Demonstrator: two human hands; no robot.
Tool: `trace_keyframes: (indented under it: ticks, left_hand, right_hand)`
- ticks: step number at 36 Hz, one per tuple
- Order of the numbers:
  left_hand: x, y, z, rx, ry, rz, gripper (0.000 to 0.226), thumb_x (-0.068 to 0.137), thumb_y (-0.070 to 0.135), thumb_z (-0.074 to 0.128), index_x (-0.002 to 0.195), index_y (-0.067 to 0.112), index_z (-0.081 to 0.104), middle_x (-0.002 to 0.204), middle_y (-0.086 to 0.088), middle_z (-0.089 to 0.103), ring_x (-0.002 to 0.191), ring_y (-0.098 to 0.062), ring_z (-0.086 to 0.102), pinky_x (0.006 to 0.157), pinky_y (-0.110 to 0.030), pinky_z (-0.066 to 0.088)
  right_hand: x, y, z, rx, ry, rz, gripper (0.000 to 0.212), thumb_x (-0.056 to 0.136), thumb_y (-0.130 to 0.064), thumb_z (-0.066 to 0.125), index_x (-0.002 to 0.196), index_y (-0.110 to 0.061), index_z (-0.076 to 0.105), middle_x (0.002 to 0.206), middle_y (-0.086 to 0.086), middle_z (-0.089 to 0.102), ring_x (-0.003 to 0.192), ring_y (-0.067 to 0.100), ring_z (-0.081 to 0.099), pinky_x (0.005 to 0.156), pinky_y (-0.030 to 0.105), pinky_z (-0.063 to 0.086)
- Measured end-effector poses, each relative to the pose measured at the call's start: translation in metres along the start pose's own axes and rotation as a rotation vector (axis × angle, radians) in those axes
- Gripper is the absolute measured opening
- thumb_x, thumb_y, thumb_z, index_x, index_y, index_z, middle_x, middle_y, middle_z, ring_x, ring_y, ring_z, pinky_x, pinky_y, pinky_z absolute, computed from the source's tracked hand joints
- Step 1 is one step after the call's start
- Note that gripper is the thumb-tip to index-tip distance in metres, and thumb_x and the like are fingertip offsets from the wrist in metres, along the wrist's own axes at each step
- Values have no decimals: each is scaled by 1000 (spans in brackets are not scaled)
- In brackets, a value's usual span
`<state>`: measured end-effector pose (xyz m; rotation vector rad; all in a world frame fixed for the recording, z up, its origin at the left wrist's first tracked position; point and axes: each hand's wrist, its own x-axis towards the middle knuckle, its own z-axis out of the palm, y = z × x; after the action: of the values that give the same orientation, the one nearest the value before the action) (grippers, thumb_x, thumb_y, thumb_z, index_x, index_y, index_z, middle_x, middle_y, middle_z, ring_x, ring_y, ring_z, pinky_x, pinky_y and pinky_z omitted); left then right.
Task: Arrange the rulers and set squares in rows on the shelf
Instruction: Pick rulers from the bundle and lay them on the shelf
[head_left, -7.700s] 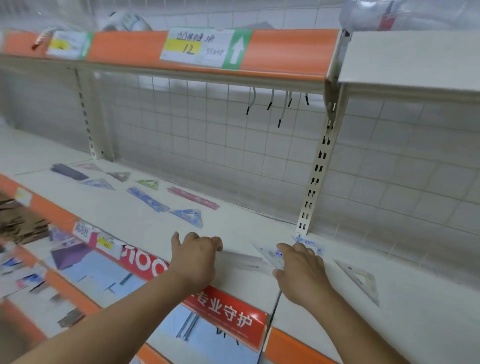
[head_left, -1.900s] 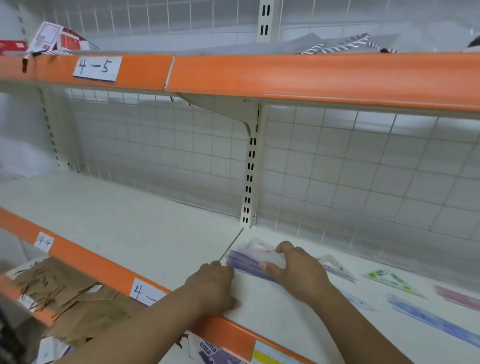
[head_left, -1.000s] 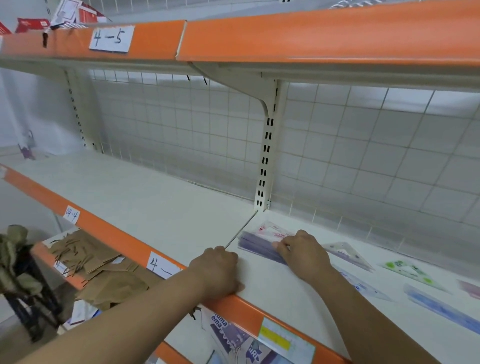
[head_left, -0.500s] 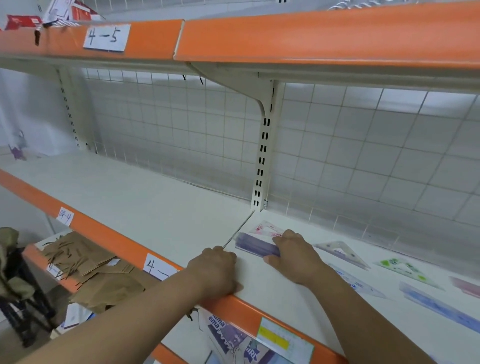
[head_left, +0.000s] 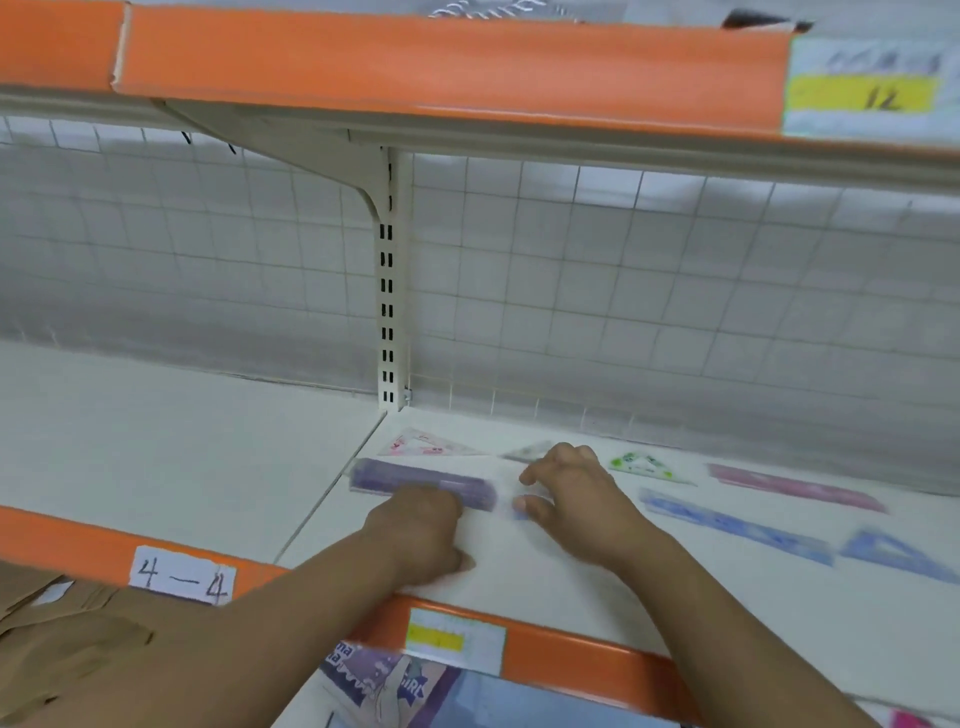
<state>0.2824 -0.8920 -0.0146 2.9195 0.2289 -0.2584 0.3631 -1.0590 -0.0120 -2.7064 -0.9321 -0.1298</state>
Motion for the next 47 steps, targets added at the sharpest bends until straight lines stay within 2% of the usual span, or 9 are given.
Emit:
trace_keyframes:
  ticks: [10, 17, 24, 27, 30, 32, 37, 42, 47]
  left_hand:
    - [3, 67, 9, 46, -38, 174, 64, 81, 57, 64, 131, 19, 47, 130, -5, 45, 123, -23, 43, 99, -37, 42]
    - [-2, 94, 16, 86, -92, 223, 71, 75, 56, 70, 131, 19, 47, 131, -5, 44, 123, -23, 42, 94, -37, 43]
    - [-8, 101, 18, 118, -98, 220, 70, 77, 56, 69, 133, 21, 46, 133, -4, 42, 126, -23, 40, 97, -39, 43]
    - [-10, 98, 18, 115, -100, 206, 69, 78, 58, 67, 132, 21, 46, 133, -5, 42, 125, -23, 40, 98, -39, 43]
    - [-12, 94, 17, 106, -102, 191, 67, 79, 58, 65, 132, 21, 46, 133, -4, 42, 125, -23, 40, 98, -38, 43]
    - [-14, 92, 17, 107, -99, 186, 66, 80, 58, 64, 132, 22, 46, 131, -4, 43, 123, -22, 41, 97, -37, 43]
    - [-15, 86, 14, 109, -93, 178, 64, 81, 59, 61, 132, 21, 46, 131, -3, 44, 121, -22, 43, 96, -37, 44]
    - [-15, 78, 14, 102, -87, 169, 63, 82, 59, 61, 131, 21, 47, 130, -3, 45, 121, -22, 43, 97, -38, 45]
    - [-15, 71, 13, 104, -91, 159, 65, 80, 58, 63, 131, 21, 47, 130, -2, 46, 121, -21, 44, 97, -36, 45]
  right_hand:
    - [-73, 76, -32, -41, -132, 258, 23, 93, -34, 54, 111, -24, 63, 100, -3, 44, 113, 20, 45, 96, 29, 38]
    - [-105, 85, -46, -6, -385, 359, 58, 81, -42, 70, 133, -28, 50, 125, -3, 44, 121, 17, 42, 99, 28, 37]
    - [-109, 90, -42, 62, -409, 422, 63, 77, -37, 74, 132, -31, 44, 118, -4, 41, 112, 18, 43, 98, 32, 39]
    - [-106, 87, -43, 17, -387, 415, 54, 78, -34, 74, 126, -27, 50, 110, -5, 40, 103, 16, 42, 91, 28, 40]
    - [-102, 84, -45, 48, -245, 388, 10, 84, -20, 66, 90, -23, 58, 90, -9, 47, 82, 10, 47, 69, 19, 39]
    - [-98, 84, -45, 111, -136, 407, 16, 87, -15, 62, 75, -20, 52, 78, -11, 47, 71, 11, 48, 63, 21, 42]
    - [-87, 81, -42, 548, 168, 575, 18, 85, -3, 56, 77, -16, 46, 81, 4, 57, 60, 19, 50, 50, 25, 40]
    - [-81, 66, -36, 978, 109, 704, 35, 85, 10, 52, 114, -7, 46, 75, 17, 65, 48, 20, 60, 45, 26, 50]
    - [-83, 58, -24, 1123, 18, 868, 16, 86, 12, 53, 101, 16, 56, 74, 24, 65, 51, 21, 67, 46, 28, 56]
